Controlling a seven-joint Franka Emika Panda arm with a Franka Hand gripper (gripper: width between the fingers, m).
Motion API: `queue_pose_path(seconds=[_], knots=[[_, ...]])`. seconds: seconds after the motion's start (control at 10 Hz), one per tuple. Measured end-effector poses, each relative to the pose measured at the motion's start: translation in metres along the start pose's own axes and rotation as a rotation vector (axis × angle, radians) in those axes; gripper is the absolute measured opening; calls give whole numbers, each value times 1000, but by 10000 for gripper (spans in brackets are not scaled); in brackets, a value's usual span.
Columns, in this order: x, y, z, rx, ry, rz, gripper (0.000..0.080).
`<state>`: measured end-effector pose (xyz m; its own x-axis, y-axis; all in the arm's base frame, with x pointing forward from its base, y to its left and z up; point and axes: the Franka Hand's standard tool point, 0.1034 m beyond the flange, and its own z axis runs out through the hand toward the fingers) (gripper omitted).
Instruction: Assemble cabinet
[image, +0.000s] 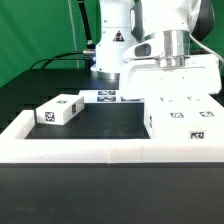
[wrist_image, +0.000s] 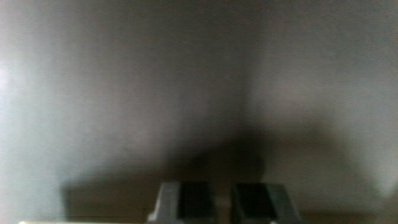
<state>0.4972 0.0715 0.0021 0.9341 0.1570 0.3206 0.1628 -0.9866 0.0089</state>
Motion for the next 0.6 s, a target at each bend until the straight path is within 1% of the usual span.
queue_pose_path(seconds=[0.5,0.6], knots=[[0,0,-1,0,-2,-13,2],[3,2,-9,4,-32,-29,2]])
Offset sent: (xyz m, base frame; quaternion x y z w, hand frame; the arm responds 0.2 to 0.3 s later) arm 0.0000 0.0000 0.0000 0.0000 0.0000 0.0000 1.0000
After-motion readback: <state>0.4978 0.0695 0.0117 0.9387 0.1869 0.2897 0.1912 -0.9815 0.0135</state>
